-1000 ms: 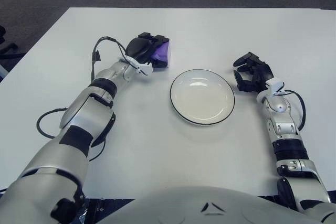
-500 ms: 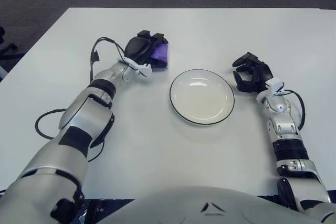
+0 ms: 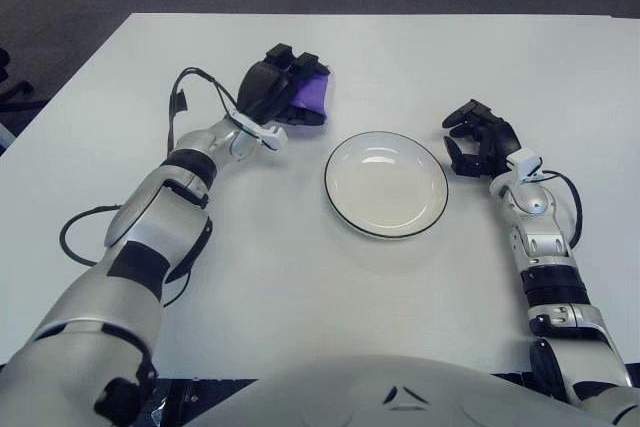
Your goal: Put the tissue paper into the plate.
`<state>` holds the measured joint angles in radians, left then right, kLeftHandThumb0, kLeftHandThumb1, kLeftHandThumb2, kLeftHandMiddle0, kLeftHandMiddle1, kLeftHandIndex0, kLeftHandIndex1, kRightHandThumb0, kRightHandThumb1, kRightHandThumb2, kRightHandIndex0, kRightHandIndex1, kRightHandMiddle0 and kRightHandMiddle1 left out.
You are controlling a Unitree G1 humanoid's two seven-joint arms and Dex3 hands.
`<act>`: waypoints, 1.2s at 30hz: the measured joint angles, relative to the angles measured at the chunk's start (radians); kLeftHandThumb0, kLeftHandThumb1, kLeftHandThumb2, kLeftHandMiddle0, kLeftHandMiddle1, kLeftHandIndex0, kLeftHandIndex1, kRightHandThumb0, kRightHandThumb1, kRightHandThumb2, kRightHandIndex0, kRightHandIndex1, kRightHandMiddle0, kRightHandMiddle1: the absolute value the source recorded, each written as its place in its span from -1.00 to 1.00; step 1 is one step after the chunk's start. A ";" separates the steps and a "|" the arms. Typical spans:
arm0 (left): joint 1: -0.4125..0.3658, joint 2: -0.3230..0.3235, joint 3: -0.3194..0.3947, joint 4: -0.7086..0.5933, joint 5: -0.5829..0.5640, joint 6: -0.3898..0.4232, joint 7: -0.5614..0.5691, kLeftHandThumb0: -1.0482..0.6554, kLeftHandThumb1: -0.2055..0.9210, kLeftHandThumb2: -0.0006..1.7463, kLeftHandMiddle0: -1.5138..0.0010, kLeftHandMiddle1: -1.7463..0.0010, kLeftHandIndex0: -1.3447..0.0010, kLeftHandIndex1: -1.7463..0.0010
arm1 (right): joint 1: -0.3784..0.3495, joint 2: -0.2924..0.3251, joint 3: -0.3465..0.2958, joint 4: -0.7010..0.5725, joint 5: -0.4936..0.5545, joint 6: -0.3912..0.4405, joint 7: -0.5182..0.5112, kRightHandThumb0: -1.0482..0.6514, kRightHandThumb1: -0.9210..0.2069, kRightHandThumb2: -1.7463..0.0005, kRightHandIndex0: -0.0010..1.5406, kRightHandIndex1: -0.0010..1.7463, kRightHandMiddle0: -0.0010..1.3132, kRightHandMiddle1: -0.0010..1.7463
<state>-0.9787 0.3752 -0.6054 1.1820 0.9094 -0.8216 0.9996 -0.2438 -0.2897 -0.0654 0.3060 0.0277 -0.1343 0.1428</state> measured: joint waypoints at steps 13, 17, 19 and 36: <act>-0.019 0.047 0.009 -0.288 0.062 -0.015 0.060 -0.21 1.00 -0.94 -0.44 -1.00 -0.06 -0.37 | -0.001 -0.001 -0.001 0.002 0.001 0.000 0.013 0.22 -0.23 -0.16 -0.30 0.98 -0.30 0.64; -0.010 0.056 0.024 -0.367 0.058 -0.031 0.045 -0.22 1.00 -0.95 -0.45 -1.00 -0.07 -0.36 | -0.002 -0.001 -0.001 0.003 0.001 0.000 0.013 0.22 -0.24 -0.16 -0.30 0.98 -0.30 0.64; -0.002 0.057 0.028 -0.405 0.058 -0.046 0.042 -0.22 1.00 -0.95 -0.46 -1.00 -0.07 -0.36 | -0.002 -0.001 -0.001 0.003 0.001 0.000 0.013 0.22 -0.24 -0.15 -0.30 0.98 -0.30 0.64; 0.125 0.038 0.040 -0.647 0.031 -0.248 -0.086 -0.22 1.00 -0.96 -0.48 -1.00 -0.08 -0.35 | -0.006 -0.001 0.003 0.007 -0.001 0.000 0.014 0.22 -0.28 -0.11 -0.29 0.95 -0.31 0.63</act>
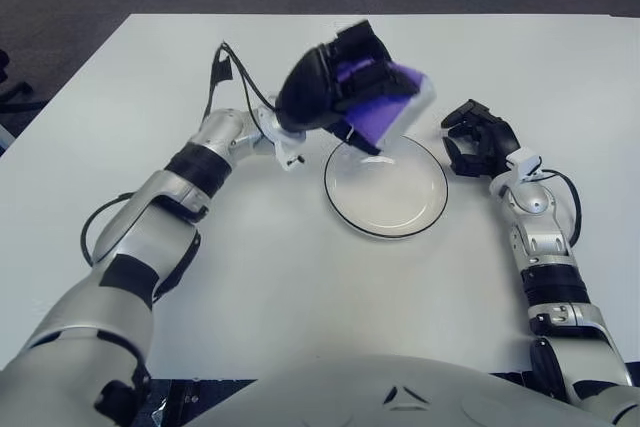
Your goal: Put the tissue paper into the plate.
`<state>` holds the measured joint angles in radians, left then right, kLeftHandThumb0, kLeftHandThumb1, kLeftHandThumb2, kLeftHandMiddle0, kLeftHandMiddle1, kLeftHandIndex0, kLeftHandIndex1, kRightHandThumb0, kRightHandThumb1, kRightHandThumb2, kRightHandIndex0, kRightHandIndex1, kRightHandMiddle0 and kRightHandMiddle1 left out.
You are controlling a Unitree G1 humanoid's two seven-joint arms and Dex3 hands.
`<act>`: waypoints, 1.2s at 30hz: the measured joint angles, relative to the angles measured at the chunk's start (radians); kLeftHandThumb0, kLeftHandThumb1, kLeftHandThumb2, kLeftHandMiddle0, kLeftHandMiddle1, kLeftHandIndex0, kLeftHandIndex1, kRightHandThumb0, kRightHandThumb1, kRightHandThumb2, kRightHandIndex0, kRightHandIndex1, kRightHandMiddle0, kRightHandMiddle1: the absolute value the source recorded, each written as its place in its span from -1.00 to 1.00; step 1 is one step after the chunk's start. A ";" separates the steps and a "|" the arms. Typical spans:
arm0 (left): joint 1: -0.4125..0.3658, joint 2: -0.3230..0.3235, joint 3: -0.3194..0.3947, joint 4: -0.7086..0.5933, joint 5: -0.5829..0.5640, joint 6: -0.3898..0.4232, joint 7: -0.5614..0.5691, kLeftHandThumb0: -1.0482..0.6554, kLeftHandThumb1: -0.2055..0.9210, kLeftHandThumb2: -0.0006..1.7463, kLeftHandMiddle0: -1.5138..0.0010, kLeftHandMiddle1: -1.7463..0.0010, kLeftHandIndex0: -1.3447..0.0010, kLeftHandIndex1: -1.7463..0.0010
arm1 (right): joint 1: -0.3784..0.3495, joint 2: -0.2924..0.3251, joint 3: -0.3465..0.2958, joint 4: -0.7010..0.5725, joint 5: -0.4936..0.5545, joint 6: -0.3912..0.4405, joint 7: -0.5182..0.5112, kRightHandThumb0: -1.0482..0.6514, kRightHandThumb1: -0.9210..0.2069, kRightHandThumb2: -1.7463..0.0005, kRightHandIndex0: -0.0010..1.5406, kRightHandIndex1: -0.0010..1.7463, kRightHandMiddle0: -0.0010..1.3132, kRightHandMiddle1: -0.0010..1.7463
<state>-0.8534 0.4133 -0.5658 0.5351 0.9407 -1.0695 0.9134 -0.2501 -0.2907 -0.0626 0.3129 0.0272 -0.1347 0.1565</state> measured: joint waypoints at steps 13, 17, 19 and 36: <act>0.062 -0.060 0.003 0.036 -0.260 -0.145 -0.346 -0.22 1.00 -0.94 -0.43 -1.00 -0.05 -0.37 | -0.006 -0.001 0.006 0.015 -0.004 -0.010 -0.001 0.22 -0.28 -0.10 -0.29 0.94 -0.32 0.63; 0.077 -0.098 0.016 0.051 -0.263 -0.159 -0.396 -0.22 1.00 -0.94 -0.38 -1.00 -0.06 -0.37 | -0.010 -0.001 0.009 0.021 -0.004 -0.014 -0.001 0.22 -0.28 -0.10 -0.28 0.93 -0.32 0.63; 0.084 -0.113 0.024 0.054 -0.260 -0.163 -0.407 -0.22 1.00 -0.94 -0.34 -1.00 -0.06 -0.36 | -0.011 -0.002 0.009 0.023 -0.004 -0.015 -0.001 0.22 -0.28 -0.10 -0.28 0.93 -0.32 0.64; 0.088 -0.127 -0.046 0.081 -0.559 -0.153 -0.875 -0.70 1.00 -0.51 0.49 0.94 0.51 0.90 | -0.024 -0.011 0.027 0.051 -0.037 -0.046 -0.019 0.22 -0.30 -0.06 -0.27 0.91 -0.28 0.58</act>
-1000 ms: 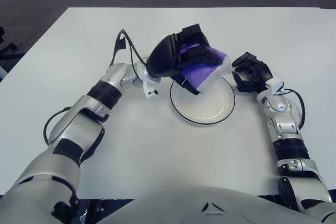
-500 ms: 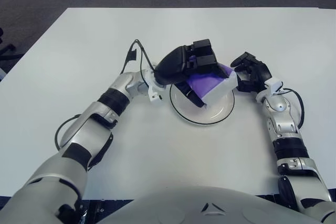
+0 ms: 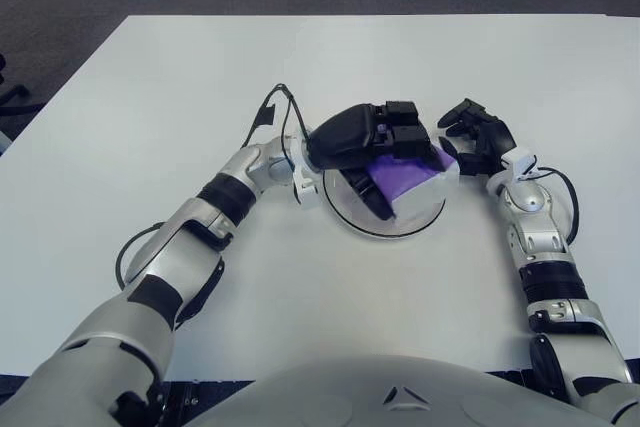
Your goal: Put the tissue paper into the plate.
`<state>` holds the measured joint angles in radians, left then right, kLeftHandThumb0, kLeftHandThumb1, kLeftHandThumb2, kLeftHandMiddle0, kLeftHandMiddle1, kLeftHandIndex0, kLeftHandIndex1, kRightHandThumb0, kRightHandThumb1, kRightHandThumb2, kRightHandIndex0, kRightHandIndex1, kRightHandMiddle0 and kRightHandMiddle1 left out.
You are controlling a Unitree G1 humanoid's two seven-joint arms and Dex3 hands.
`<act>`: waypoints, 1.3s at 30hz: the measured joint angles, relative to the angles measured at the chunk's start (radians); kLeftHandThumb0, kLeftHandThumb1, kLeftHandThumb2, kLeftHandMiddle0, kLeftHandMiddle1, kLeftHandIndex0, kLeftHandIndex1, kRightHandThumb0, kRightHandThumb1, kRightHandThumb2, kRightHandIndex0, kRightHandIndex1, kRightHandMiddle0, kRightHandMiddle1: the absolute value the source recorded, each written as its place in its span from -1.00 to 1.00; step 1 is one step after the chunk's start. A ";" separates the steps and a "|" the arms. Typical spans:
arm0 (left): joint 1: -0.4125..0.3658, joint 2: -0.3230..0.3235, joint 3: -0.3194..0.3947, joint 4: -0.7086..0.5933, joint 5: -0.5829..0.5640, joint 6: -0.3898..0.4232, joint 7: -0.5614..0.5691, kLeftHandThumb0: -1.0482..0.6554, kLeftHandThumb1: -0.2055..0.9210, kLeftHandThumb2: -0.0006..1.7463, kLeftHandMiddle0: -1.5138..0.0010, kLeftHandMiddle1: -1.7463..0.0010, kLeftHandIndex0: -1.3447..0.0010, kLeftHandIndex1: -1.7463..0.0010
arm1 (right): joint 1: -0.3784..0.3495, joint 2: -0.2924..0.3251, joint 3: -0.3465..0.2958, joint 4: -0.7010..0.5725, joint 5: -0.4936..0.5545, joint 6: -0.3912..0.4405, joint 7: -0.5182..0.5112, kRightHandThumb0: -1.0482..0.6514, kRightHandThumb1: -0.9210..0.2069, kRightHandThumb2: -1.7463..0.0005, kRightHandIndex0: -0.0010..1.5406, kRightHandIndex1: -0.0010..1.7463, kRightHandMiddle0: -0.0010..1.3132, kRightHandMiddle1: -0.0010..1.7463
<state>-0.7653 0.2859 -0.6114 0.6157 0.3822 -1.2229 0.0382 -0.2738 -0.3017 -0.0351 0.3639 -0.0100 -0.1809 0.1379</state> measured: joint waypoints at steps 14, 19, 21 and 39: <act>0.003 0.003 0.019 -0.047 -0.144 0.038 -0.268 -0.87 1.00 -0.18 0.76 1.00 0.69 0.99 | -0.036 -0.008 0.013 0.079 -0.012 -0.057 -0.011 0.22 -0.30 -0.06 -0.28 0.92 -0.26 0.56; 0.012 -0.002 0.036 -0.060 -0.146 0.054 -0.309 -0.91 1.00 -0.13 0.80 1.00 0.69 0.99 | -0.042 -0.008 0.015 0.087 -0.012 -0.061 -0.012 0.22 -0.30 -0.06 -0.28 0.92 -0.26 0.56; 0.020 -0.003 0.046 -0.066 -0.146 0.061 -0.323 -0.92 1.00 -0.11 0.81 1.00 0.70 0.99 | -0.043 -0.008 0.016 0.088 -0.012 -0.061 -0.012 0.22 -0.30 -0.06 -0.28 0.92 -0.25 0.56; 0.042 0.036 0.129 -0.119 -0.128 0.152 -0.381 -0.99 1.00 -0.02 0.87 1.00 0.75 1.00 | -0.006 -0.015 0.019 -0.087 -0.014 0.070 -0.030 0.22 -0.61 0.32 -0.31 0.74 -0.19 0.47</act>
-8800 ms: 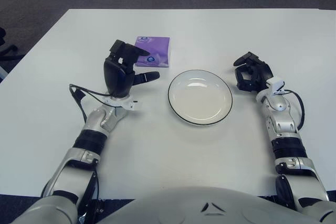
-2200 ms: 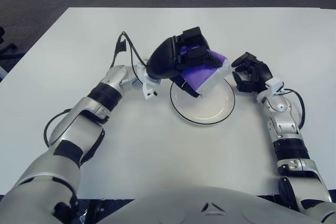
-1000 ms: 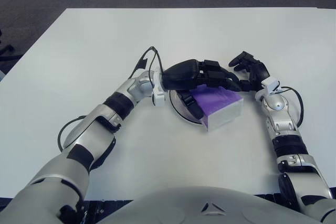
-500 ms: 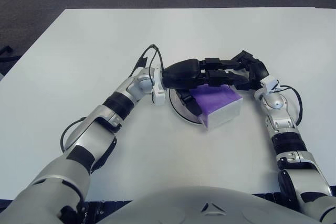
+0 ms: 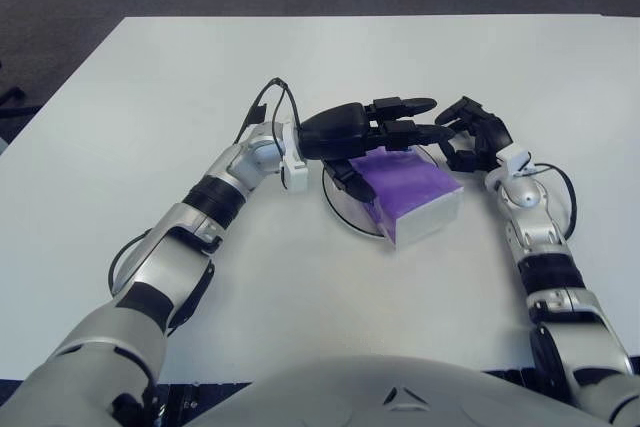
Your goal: Put the tissue paper into the plate.
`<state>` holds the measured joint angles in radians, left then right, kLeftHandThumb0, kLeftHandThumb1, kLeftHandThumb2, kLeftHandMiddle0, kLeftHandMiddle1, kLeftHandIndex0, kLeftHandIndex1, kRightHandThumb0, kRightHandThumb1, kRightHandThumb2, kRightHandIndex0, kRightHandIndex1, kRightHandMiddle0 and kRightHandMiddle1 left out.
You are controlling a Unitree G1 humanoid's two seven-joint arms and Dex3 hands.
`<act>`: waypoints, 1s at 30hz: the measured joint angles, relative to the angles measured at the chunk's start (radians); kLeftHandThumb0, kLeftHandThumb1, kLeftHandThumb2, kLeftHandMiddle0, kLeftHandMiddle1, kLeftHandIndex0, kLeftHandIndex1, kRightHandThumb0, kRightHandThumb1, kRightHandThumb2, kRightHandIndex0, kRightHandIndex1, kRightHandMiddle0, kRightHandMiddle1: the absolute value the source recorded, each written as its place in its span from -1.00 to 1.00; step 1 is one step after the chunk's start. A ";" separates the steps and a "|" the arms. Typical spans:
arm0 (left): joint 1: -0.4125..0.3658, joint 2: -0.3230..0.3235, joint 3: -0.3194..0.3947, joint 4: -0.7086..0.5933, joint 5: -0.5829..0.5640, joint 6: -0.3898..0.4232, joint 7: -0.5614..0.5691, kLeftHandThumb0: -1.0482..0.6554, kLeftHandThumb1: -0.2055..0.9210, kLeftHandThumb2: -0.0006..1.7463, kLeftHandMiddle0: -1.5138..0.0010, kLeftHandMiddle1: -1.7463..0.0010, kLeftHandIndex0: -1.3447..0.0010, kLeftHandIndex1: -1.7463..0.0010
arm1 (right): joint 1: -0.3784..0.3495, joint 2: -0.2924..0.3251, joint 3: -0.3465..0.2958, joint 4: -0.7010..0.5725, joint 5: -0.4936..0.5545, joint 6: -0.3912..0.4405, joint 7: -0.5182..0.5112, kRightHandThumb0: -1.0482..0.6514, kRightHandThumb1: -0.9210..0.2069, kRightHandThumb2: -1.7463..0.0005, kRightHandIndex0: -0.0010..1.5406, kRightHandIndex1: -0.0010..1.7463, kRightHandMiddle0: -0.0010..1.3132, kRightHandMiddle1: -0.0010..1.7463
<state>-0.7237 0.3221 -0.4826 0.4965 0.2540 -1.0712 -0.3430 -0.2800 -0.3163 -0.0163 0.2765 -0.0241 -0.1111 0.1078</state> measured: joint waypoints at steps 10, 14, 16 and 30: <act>0.033 0.010 0.101 -0.018 0.072 0.025 0.068 -0.98 1.00 0.08 0.85 0.99 0.74 0.99 | -0.061 0.005 -0.029 0.195 0.046 -0.114 0.075 0.22 -0.22 -0.12 -0.29 0.96 -0.17 0.53; 0.069 0.010 0.195 -0.022 0.104 0.033 0.167 -0.95 1.00 0.15 0.81 0.98 0.71 0.98 | -0.037 0.008 -0.029 0.153 0.047 -0.092 0.076 0.22 -0.21 -0.13 -0.26 0.94 -0.20 0.56; 0.084 0.012 0.231 -0.021 0.112 0.037 0.204 -0.93 1.00 0.19 0.79 0.98 0.69 0.98 | -0.022 0.007 -0.030 0.126 0.047 -0.073 0.071 0.22 -0.21 -0.13 -0.25 0.93 -0.21 0.56; 0.102 0.050 0.305 0.124 0.158 -0.006 0.307 -0.91 1.00 0.23 0.70 0.97 0.62 0.95 | -0.002 0.007 -0.031 0.084 0.047 -0.040 0.058 0.22 -0.22 -0.12 -0.24 0.91 -0.23 0.58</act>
<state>-0.6217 0.3724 -0.1780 0.6205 0.4120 -1.0769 -0.0361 -0.2820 -0.3094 -0.0468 0.3605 0.0224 -0.1513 0.1656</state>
